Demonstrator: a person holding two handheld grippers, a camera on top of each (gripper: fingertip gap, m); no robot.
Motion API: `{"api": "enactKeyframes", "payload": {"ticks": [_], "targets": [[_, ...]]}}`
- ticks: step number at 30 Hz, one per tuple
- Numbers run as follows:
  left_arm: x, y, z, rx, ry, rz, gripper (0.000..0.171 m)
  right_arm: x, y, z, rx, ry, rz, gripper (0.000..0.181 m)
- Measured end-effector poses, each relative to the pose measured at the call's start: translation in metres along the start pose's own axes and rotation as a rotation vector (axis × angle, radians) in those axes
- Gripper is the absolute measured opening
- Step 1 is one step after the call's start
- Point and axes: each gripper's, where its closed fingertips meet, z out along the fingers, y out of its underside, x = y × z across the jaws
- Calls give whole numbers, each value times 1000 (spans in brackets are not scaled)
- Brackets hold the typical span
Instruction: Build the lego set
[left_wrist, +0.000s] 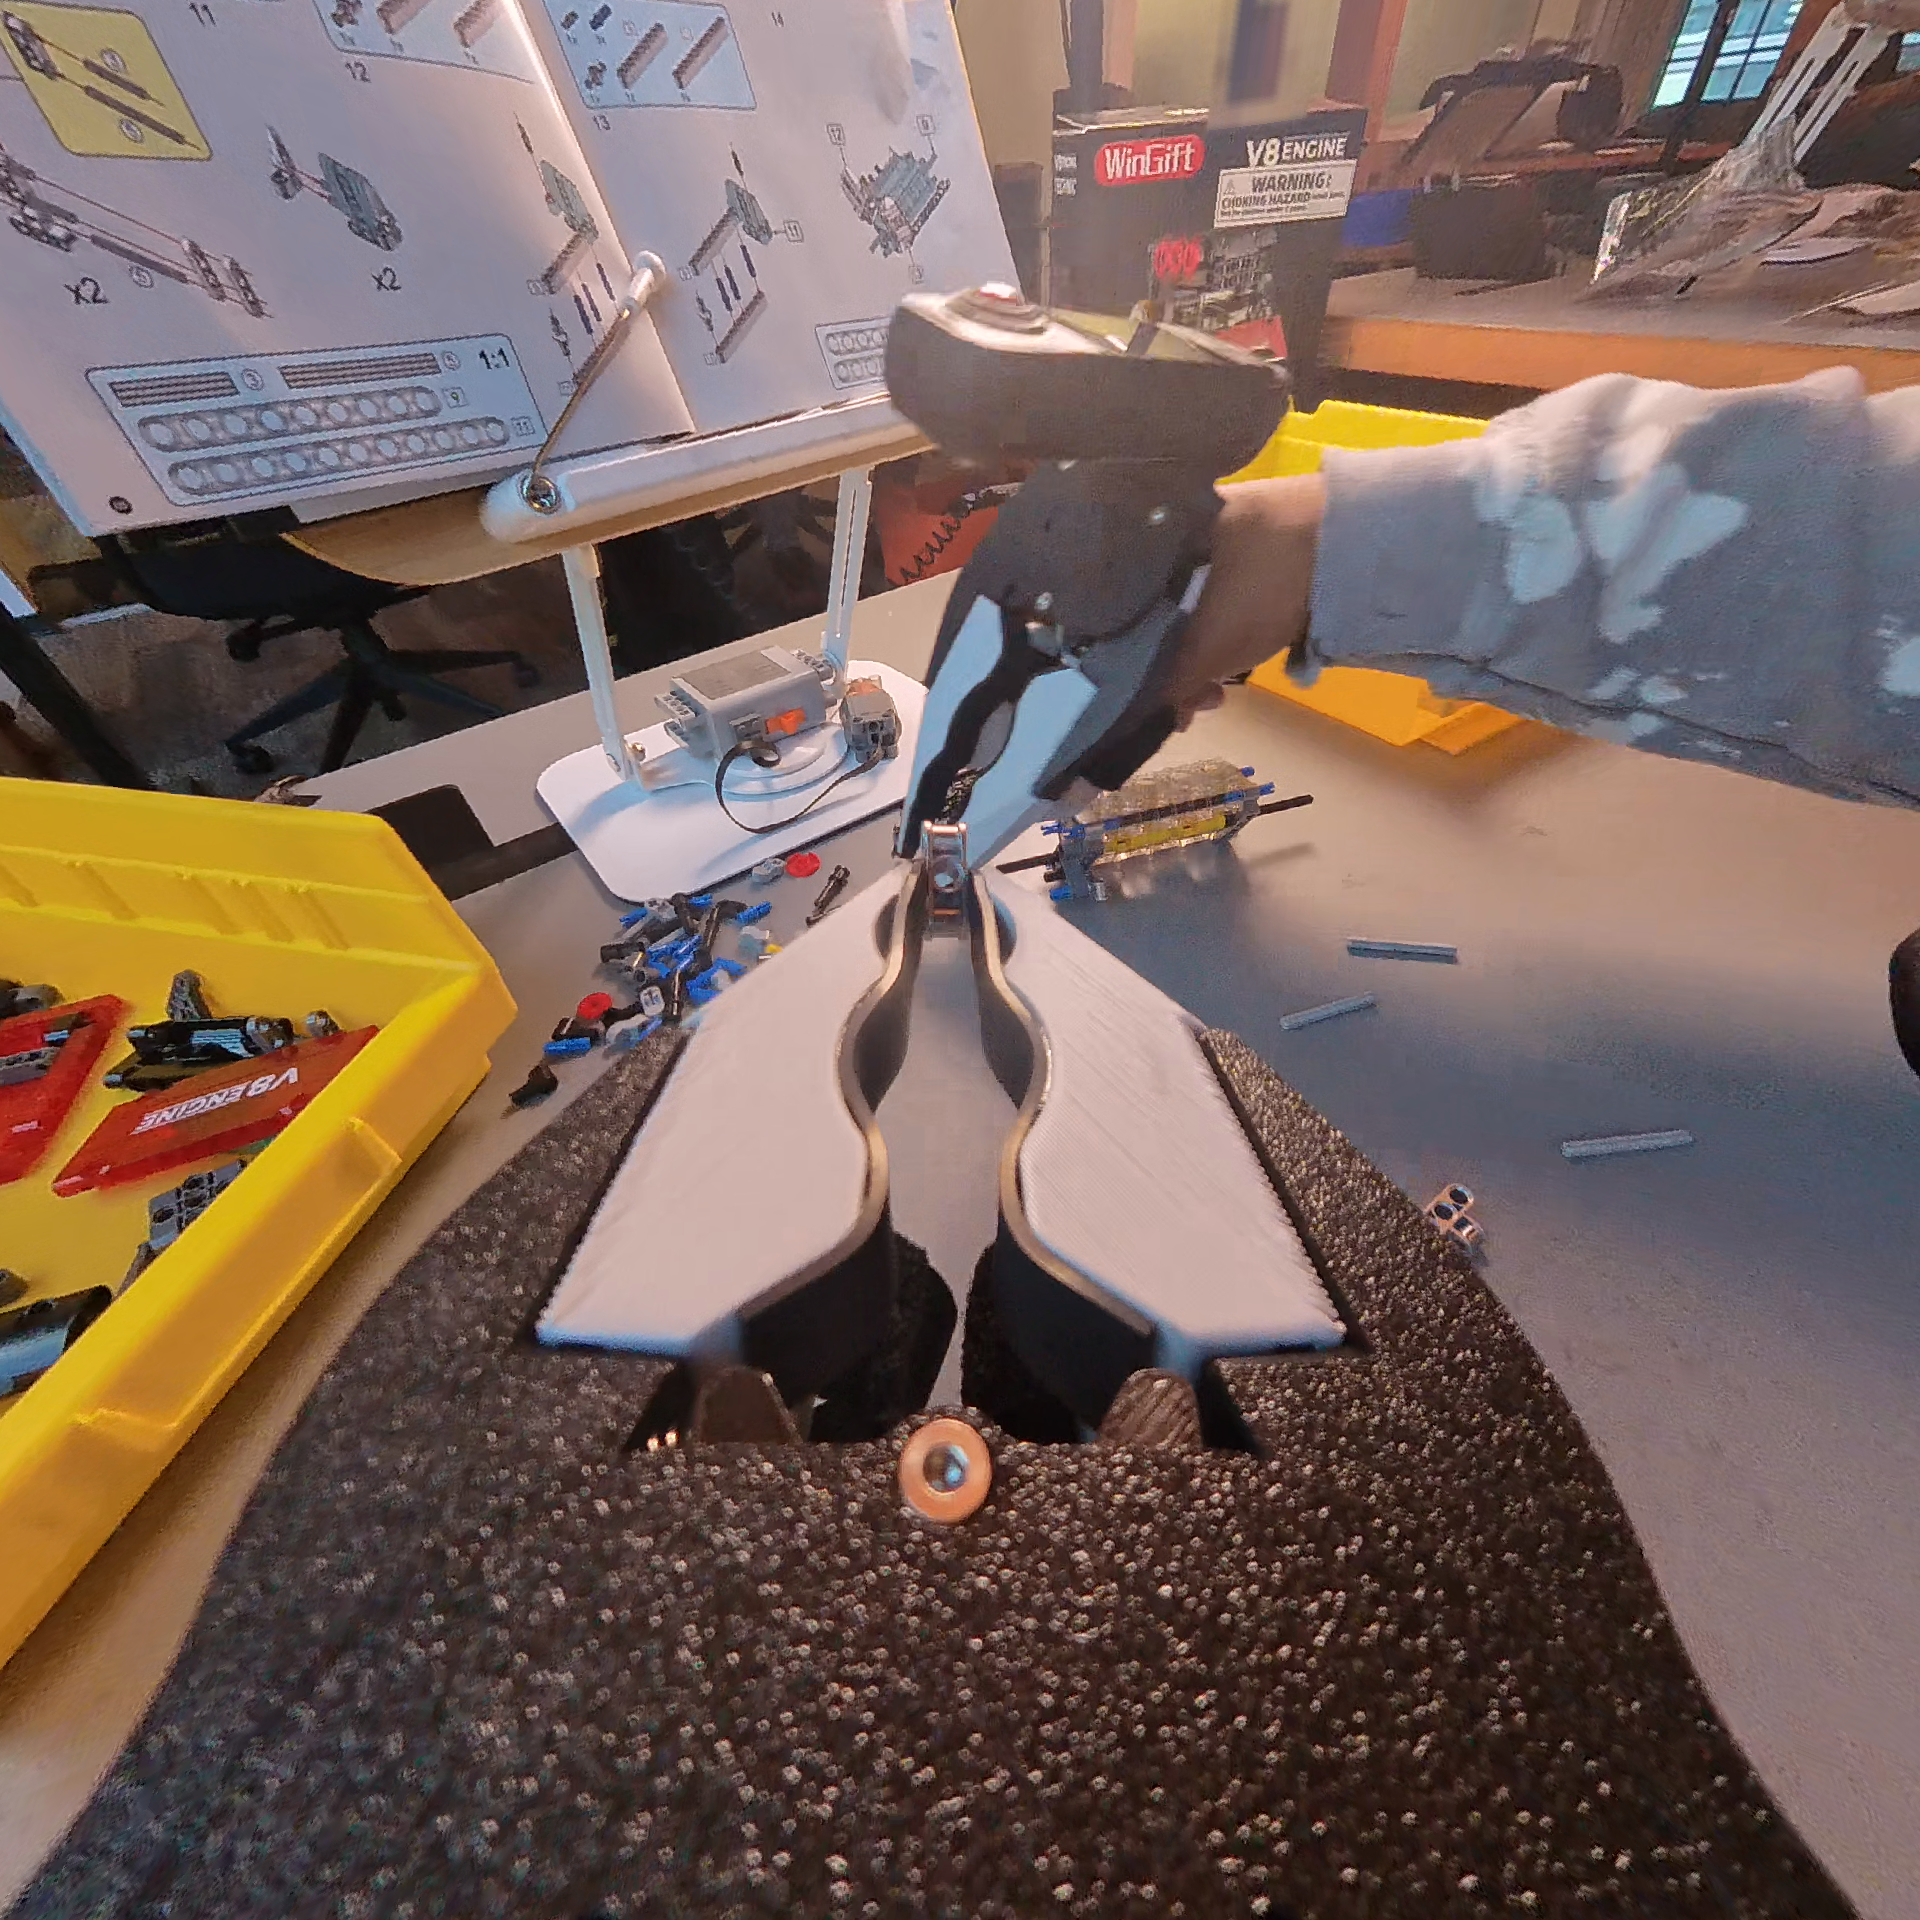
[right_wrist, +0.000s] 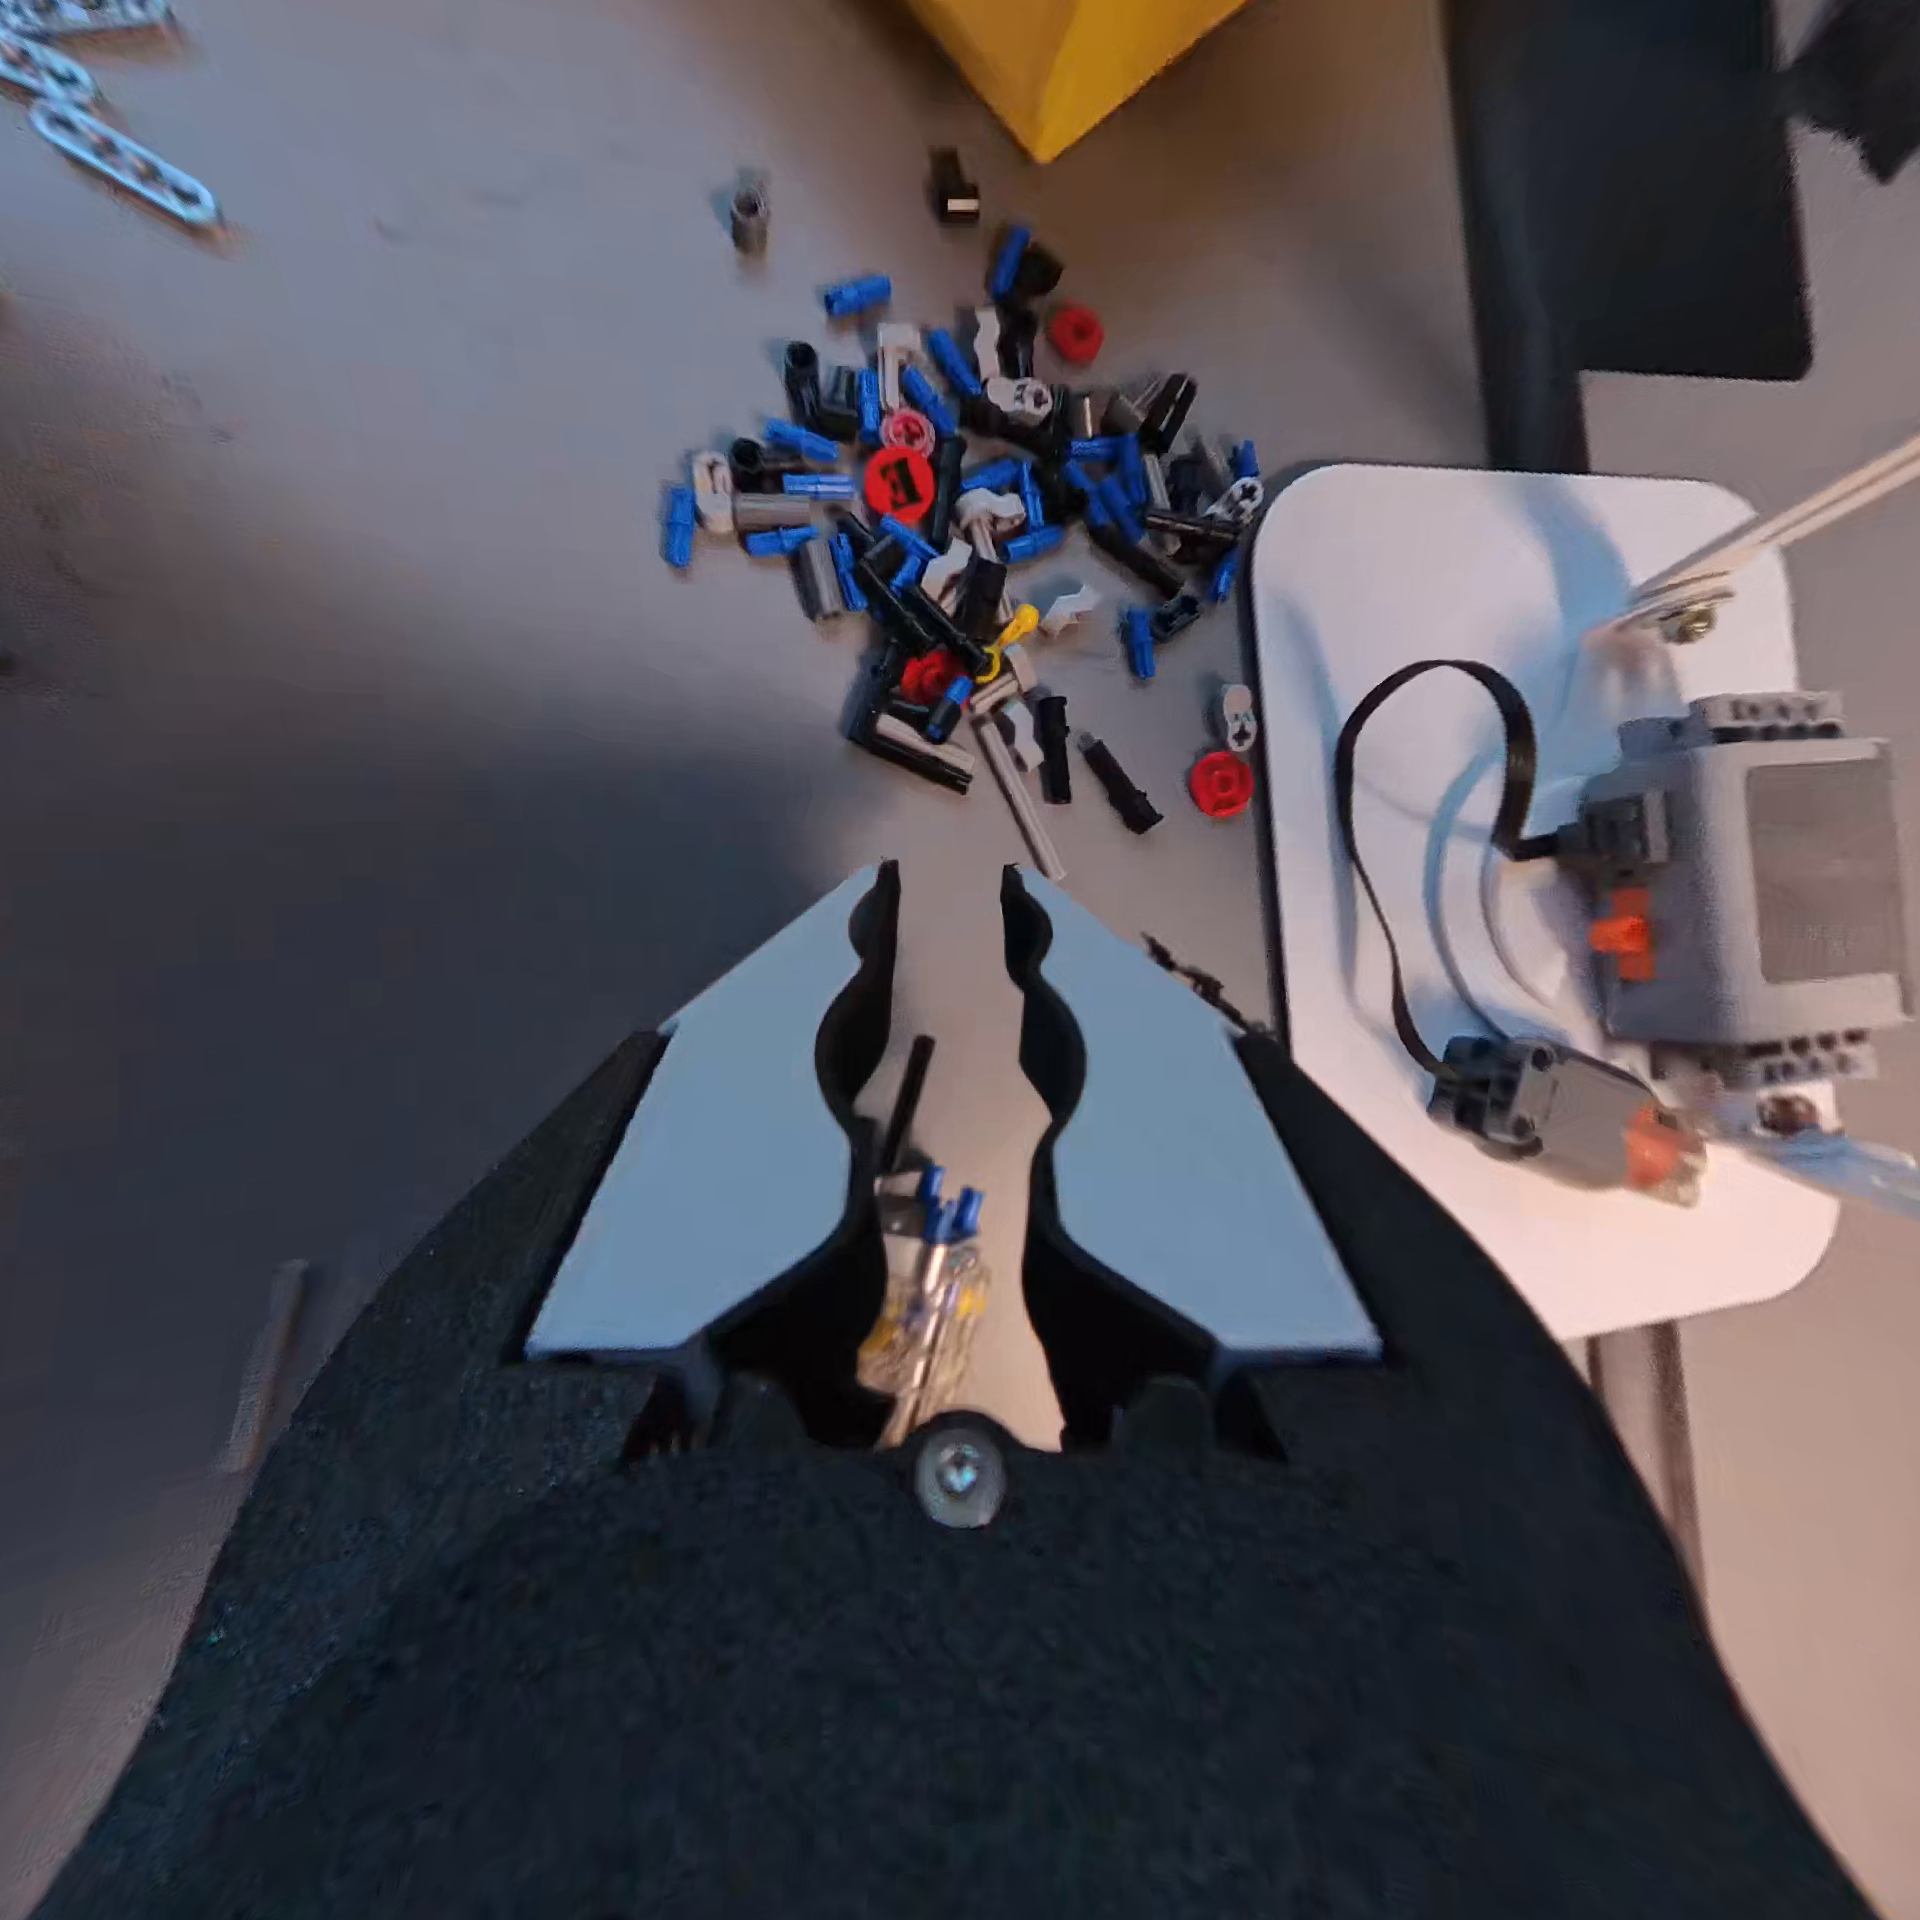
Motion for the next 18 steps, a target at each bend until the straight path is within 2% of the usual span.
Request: {"api": "enactKeyframes", "payload": {"ticks": [4, 6, 10, 11, 14, 18], "targets": [[-4, 11, -7, -28, -8, 13, 6, 17, 8, 33, -88, -75, -10, 17], [-6, 18, -9, -44, -1, 8, 6, 16, 8, 37, -93, -132, 15, 3], [-8, 24, -4, -52, 31, -30, 6, 16, 10, 35, -115, -130, -13, 1], [-7, 23, -3, -53, 38, -33, 6, 15, 9, 31, -111, -109, -34, 1], [-3, 22, -3, -49, 42, -20, 6, -8, -15, -5, 38, -94, -17, 1], [7, 24, -1, -53, 73, -16, 6, -70, -31, -56, 199, -118, 73, 2]]}}
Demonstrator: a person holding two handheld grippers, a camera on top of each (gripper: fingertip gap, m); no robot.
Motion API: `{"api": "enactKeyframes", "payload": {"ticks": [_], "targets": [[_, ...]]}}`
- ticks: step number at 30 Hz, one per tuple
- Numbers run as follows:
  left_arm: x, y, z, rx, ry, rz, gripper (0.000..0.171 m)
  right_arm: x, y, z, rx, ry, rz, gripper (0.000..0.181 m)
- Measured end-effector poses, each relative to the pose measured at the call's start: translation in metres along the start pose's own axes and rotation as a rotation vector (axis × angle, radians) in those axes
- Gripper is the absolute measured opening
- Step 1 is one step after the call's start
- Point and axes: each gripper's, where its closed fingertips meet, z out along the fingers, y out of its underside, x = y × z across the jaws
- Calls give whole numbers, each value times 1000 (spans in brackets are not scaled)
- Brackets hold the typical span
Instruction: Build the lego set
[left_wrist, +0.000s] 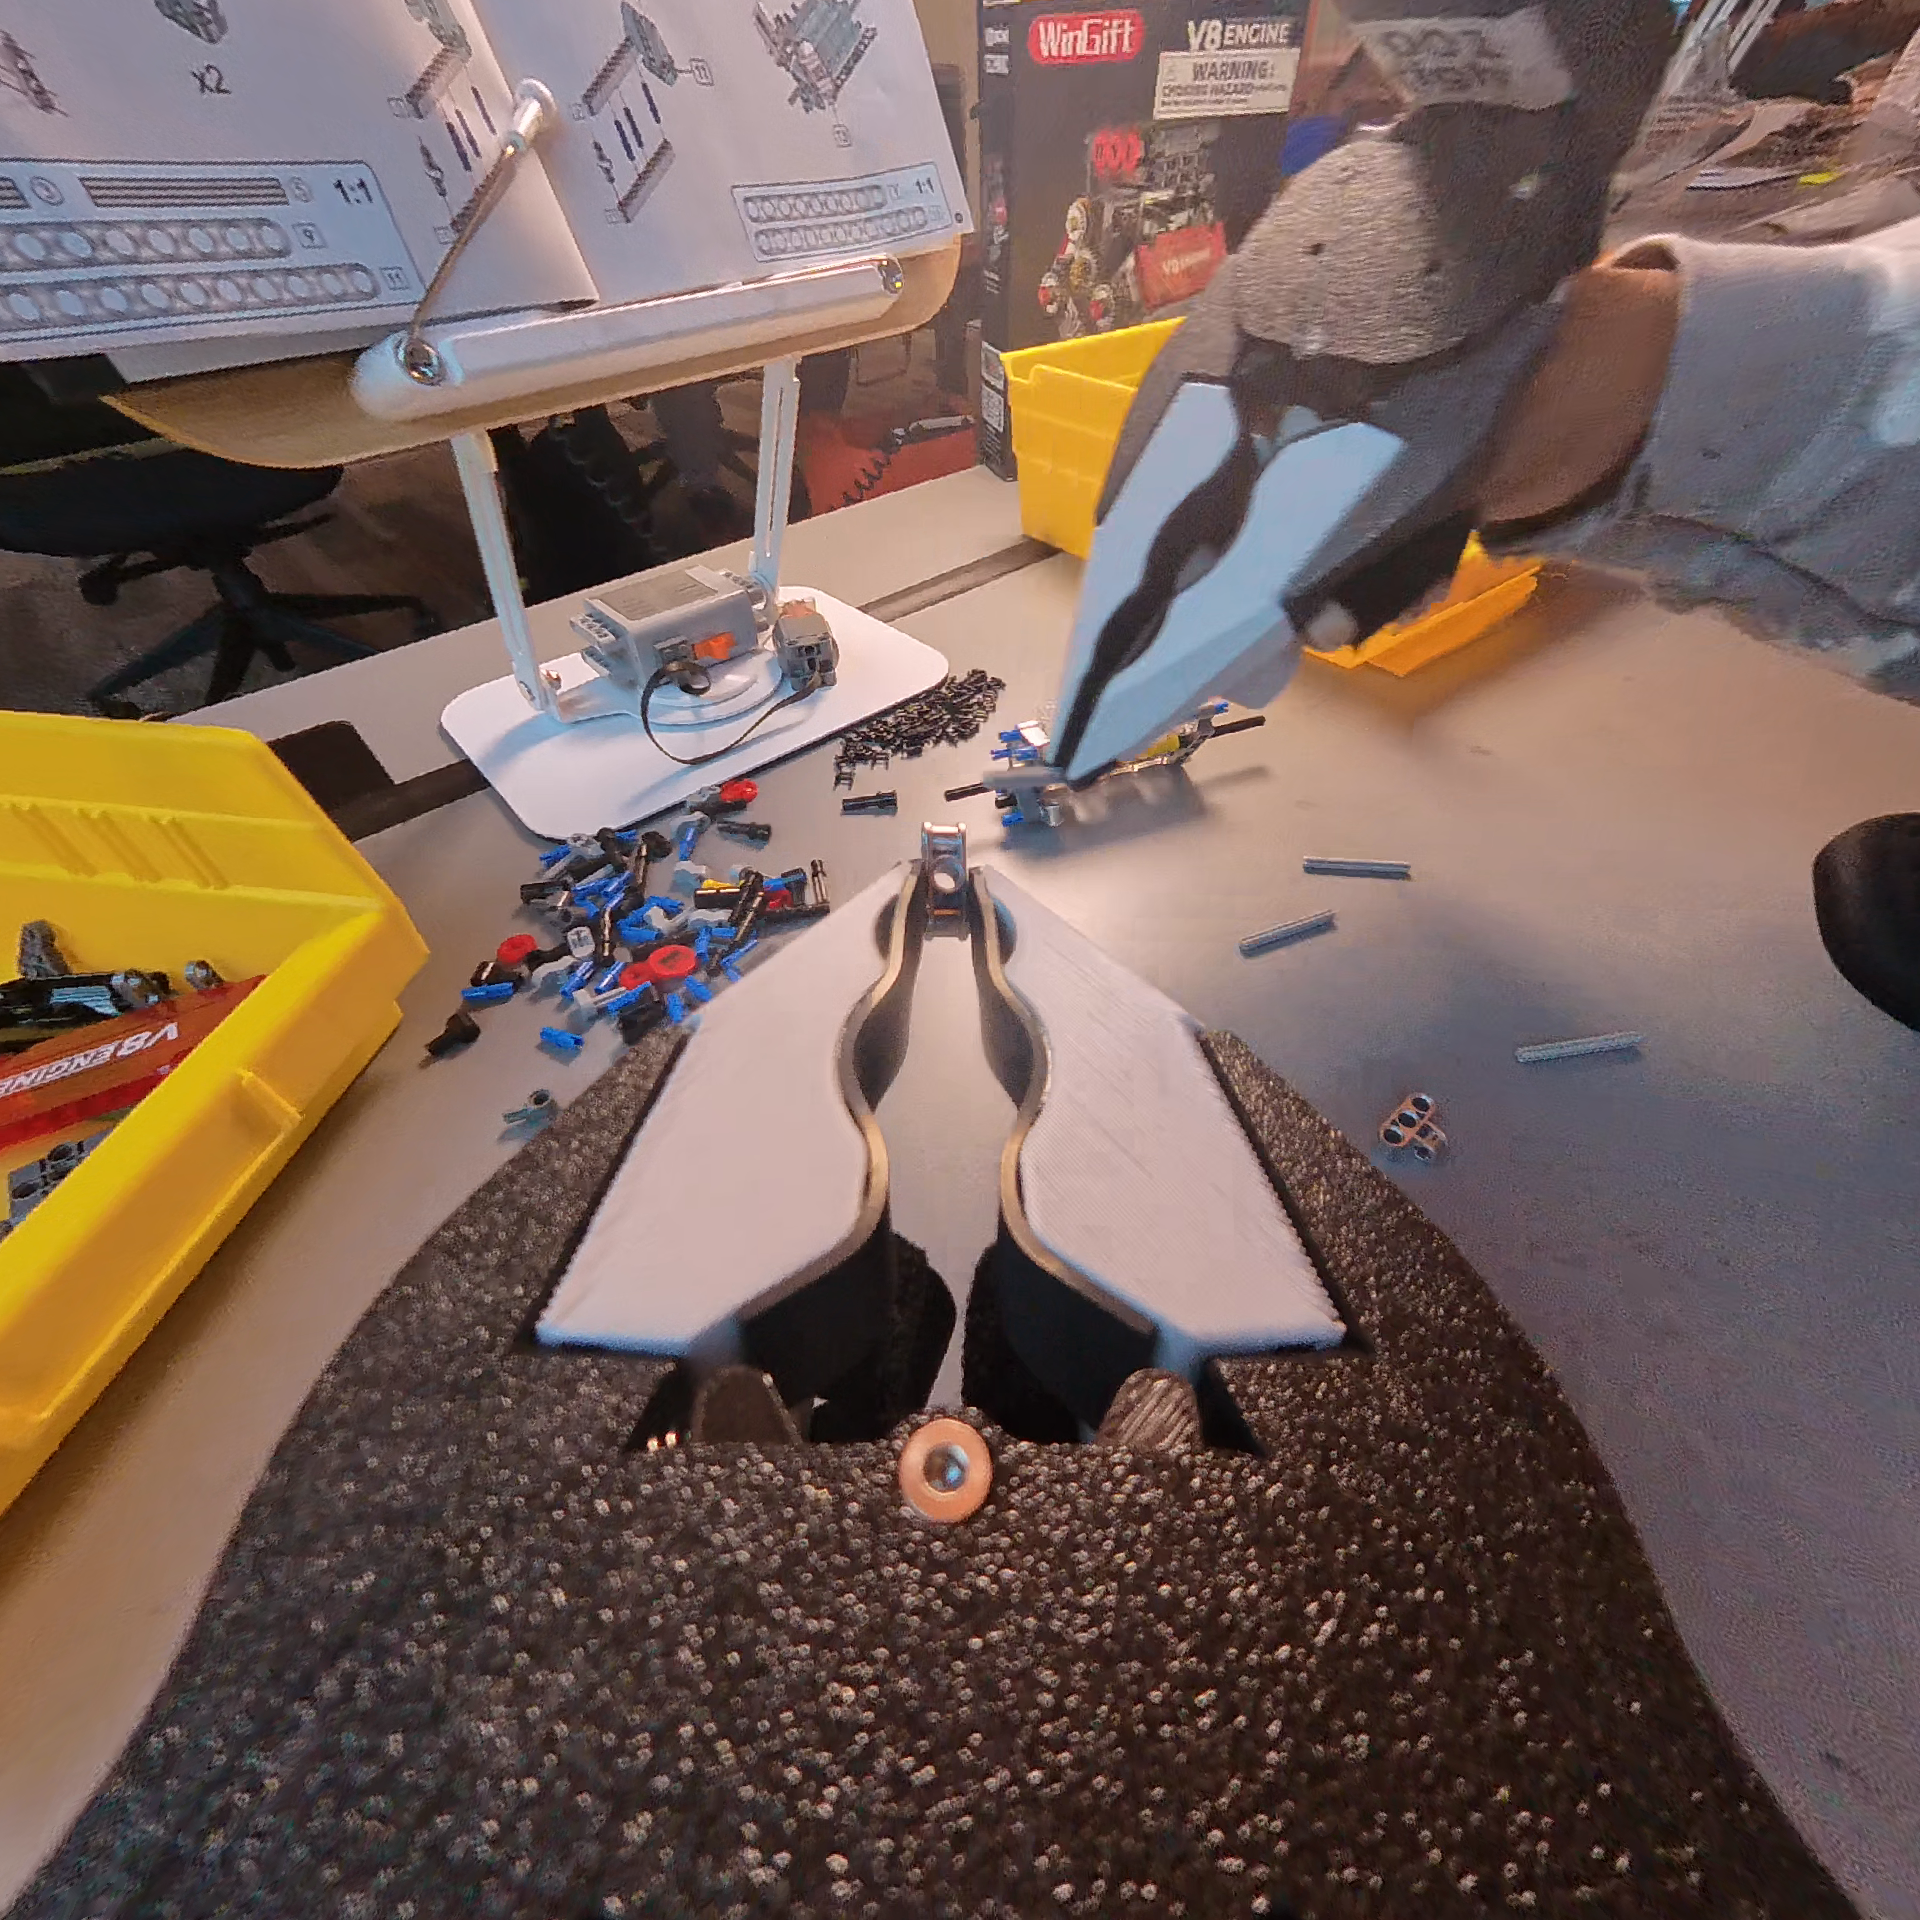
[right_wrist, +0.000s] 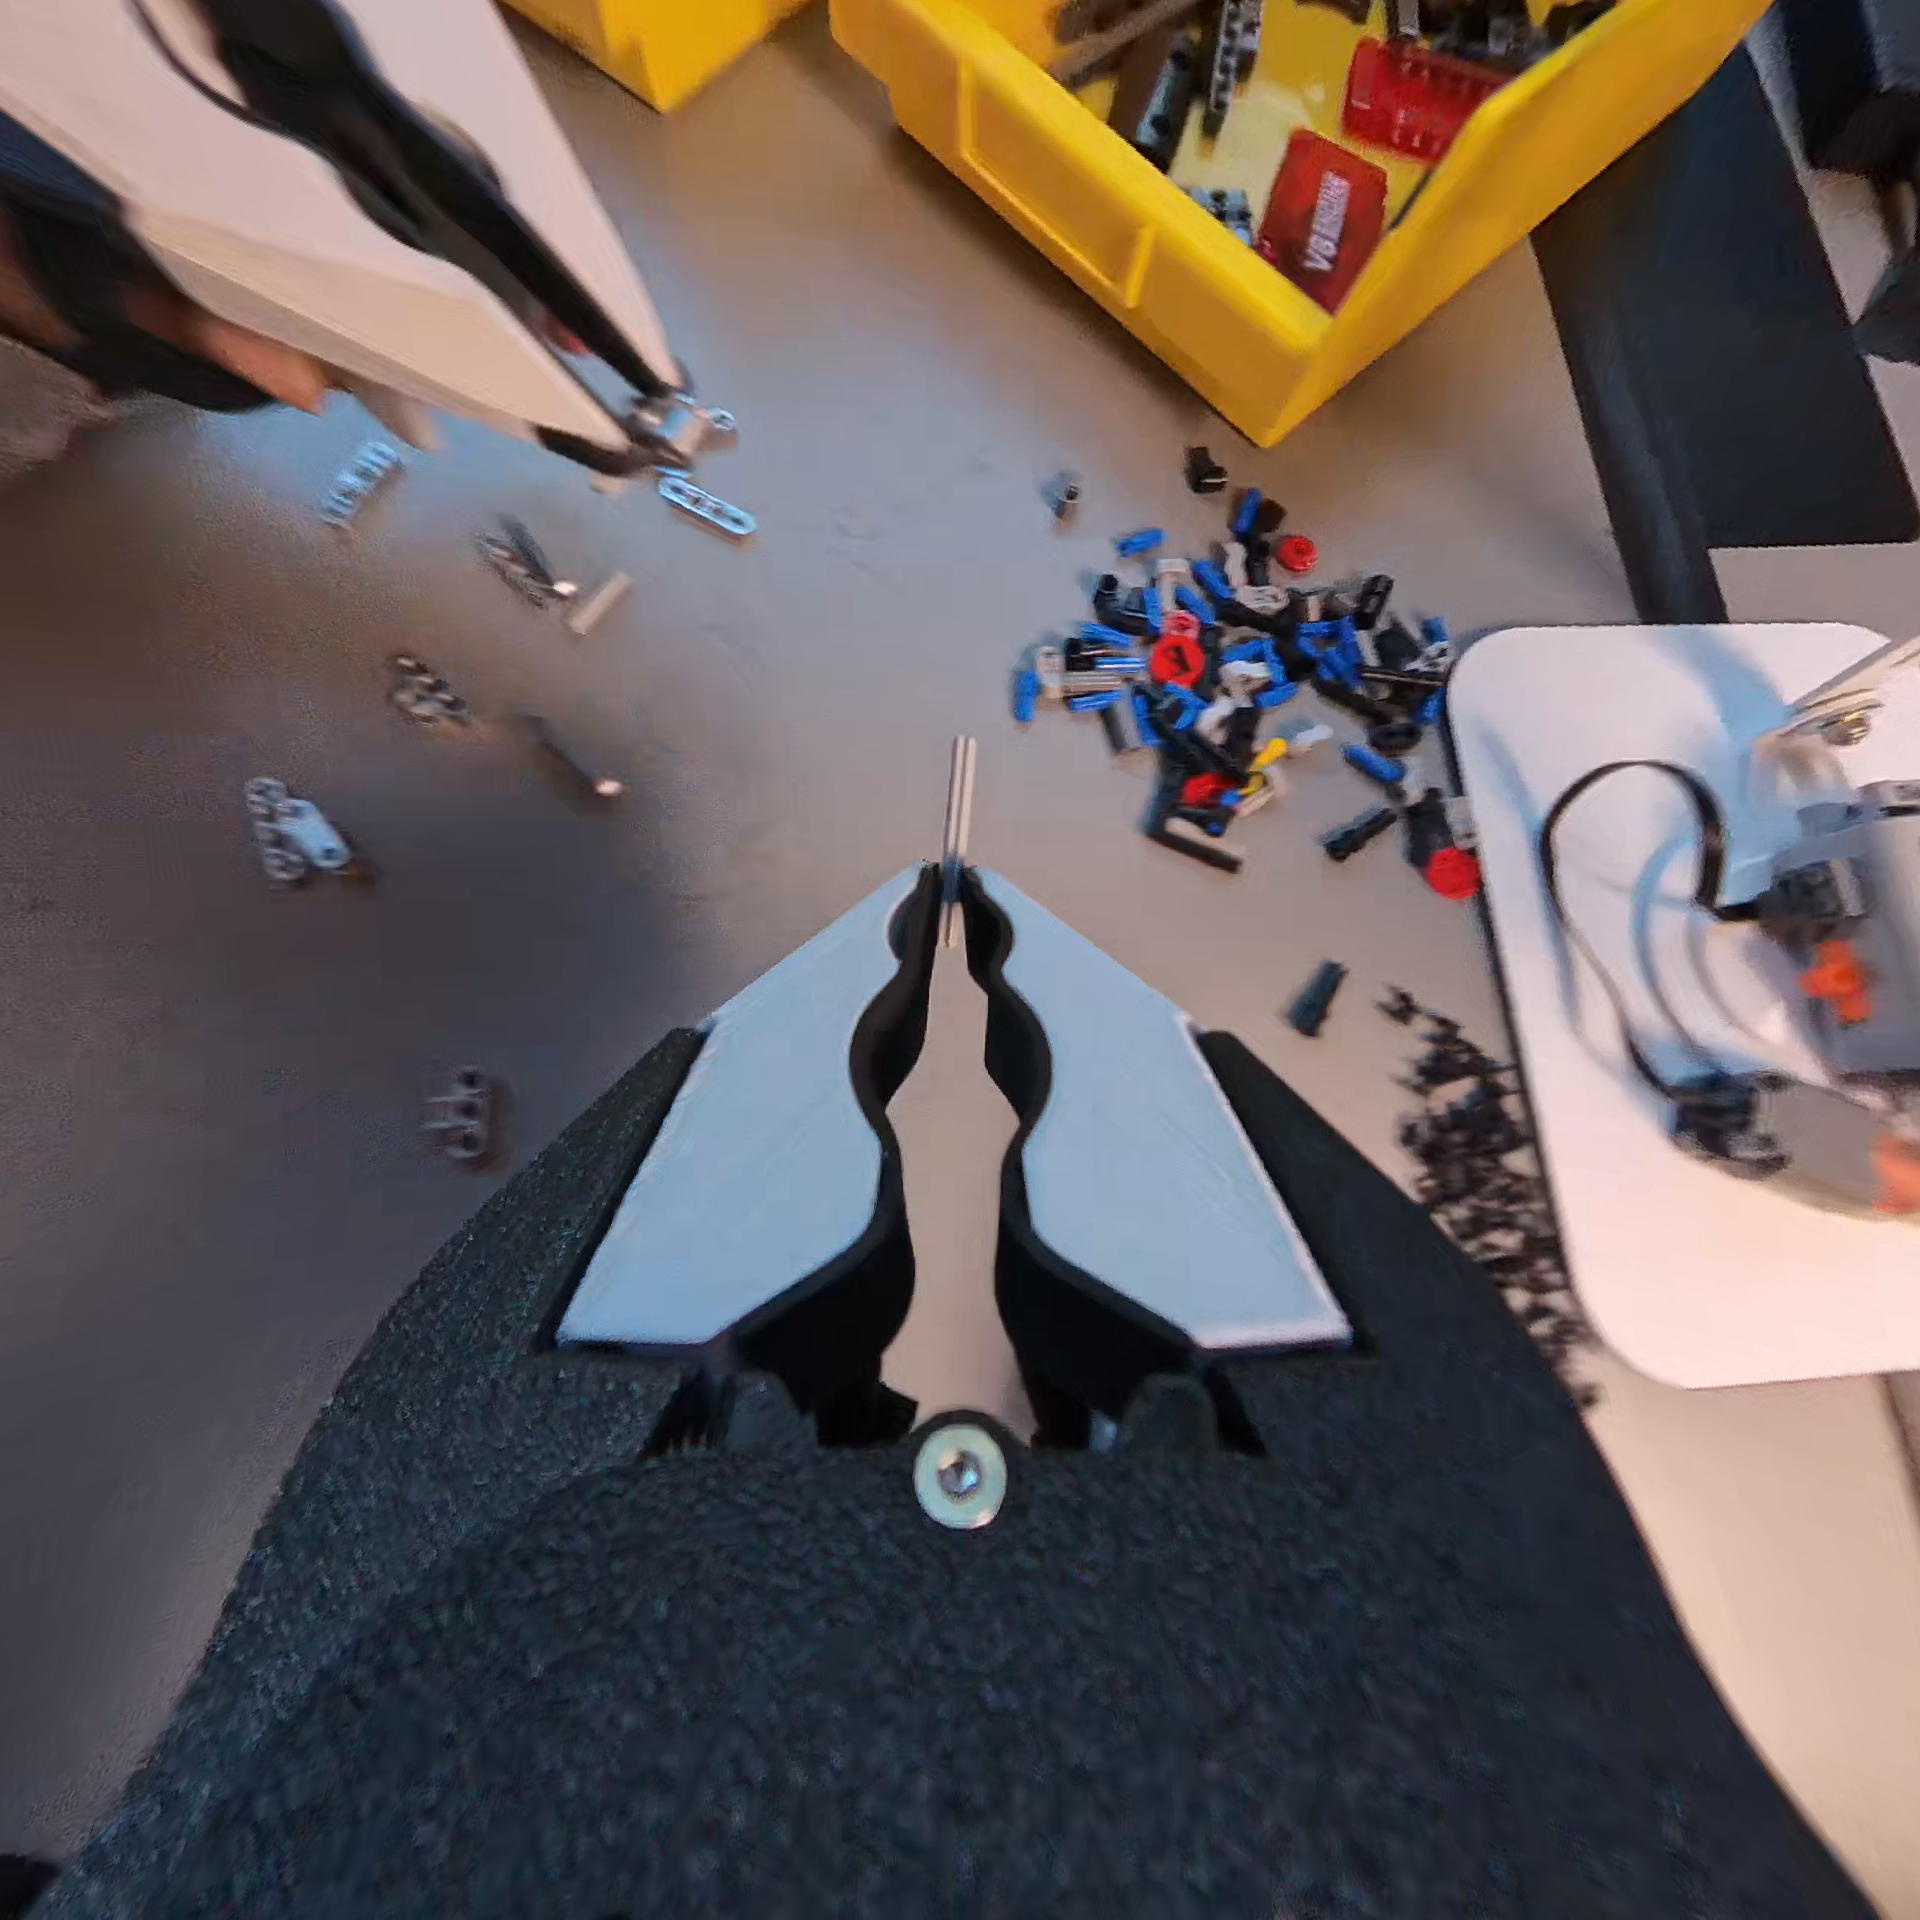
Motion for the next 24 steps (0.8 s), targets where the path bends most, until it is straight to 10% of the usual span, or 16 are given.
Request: {"api": "enactKeyframes", "payload": {"ticks": [7, 15, 24], "targets": [[42, 47, 21, -267, 159, 46, 6, -95, 64, -6, -149, 28, 73, 2], [66, 102, 34, -550, 177, 124, 6, -107, 75, -8, -83, 123, 116, 2], [90, 64, 11, -366, 381, -21, 20, -113, 52, -13, 83, 151, 68, 2]]}}
